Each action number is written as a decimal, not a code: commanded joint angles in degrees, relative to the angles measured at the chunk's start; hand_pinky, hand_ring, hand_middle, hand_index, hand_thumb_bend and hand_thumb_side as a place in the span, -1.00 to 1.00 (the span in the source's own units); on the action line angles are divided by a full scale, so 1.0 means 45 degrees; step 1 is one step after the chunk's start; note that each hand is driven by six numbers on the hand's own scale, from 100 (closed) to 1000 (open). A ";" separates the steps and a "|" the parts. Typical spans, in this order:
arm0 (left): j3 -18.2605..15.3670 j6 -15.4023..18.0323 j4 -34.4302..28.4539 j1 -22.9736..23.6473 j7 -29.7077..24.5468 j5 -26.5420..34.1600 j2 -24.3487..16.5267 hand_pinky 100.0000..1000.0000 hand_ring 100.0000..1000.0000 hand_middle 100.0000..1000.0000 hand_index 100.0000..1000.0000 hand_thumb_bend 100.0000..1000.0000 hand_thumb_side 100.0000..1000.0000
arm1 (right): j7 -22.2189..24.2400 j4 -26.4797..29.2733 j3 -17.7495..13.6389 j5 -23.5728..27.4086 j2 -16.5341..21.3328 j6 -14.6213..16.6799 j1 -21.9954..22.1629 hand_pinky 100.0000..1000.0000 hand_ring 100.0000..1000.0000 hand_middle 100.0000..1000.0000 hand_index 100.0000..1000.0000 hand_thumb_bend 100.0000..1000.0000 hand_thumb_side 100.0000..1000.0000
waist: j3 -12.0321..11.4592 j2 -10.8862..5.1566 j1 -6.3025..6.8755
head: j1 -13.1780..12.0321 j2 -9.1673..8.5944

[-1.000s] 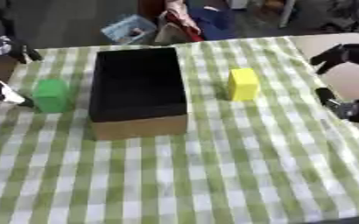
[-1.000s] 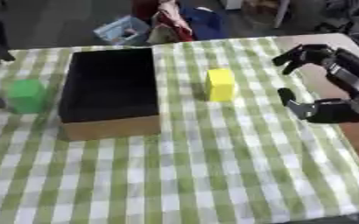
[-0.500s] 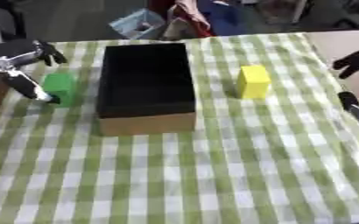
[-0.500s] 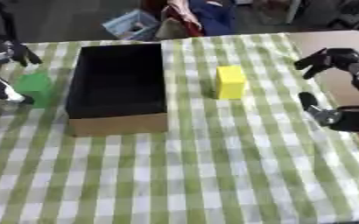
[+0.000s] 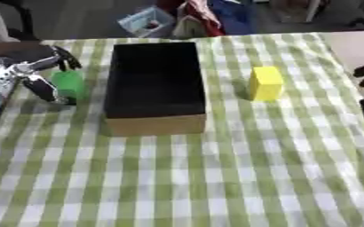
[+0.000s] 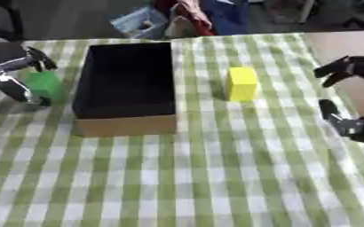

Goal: Pick up objects on the table and place them in the box.

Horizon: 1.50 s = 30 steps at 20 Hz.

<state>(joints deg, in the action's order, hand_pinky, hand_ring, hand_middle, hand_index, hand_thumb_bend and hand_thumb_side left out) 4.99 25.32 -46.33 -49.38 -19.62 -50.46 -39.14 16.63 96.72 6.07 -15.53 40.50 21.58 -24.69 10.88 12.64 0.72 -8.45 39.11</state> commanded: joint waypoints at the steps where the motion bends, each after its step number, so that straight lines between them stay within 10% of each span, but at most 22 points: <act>1: -0.0153 0.0035 -0.0102 -0.0155 0.0035 -0.0050 -0.0243 0.31 0.02 0.02 0.48 0.10 -0.80 | -0.0005 0.0021 -0.0130 0.0057 0.0201 -0.0034 -0.0136 0.44 0.28 0.40 0.66 -1.00 -0.72 | -0.0008 -0.0206 -0.0015 | -0.0044 -0.0125; 7: -0.0111 0.0213 -0.0519 -0.0207 -0.0134 0.0472 -0.0345 0.18 -0.26 -0.30 0.34 -0.04 -0.95 | -0.0001 -0.0041 -0.0123 0.0061 0.0185 -0.0033 -0.0058 0.44 0.28 0.40 0.66 -1.00 -0.71 | -0.0154 -0.0325 -0.0061 | 0.0064 -0.0072; 30: 0.1717 0.0690 -0.4293 -0.1616 -0.0452 0.3131 0.0964 0.20 -0.23 -0.28 0.32 -0.07 -1.00 | 0.0378 -0.0177 0.0241 0.0209 -0.0025 0.0089 -0.0190 0.44 0.27 0.39 0.66 -1.00 -0.69 | 0.0222 -0.0577 -0.0107 | -0.0182 -0.0251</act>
<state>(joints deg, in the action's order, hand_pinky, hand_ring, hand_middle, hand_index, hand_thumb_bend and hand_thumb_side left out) 12.54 27.96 -64.74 -55.06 -21.55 -36.14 -34.47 18.05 95.70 7.48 -15.09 39.43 21.85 -24.70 11.92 10.88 0.34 -8.93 38.64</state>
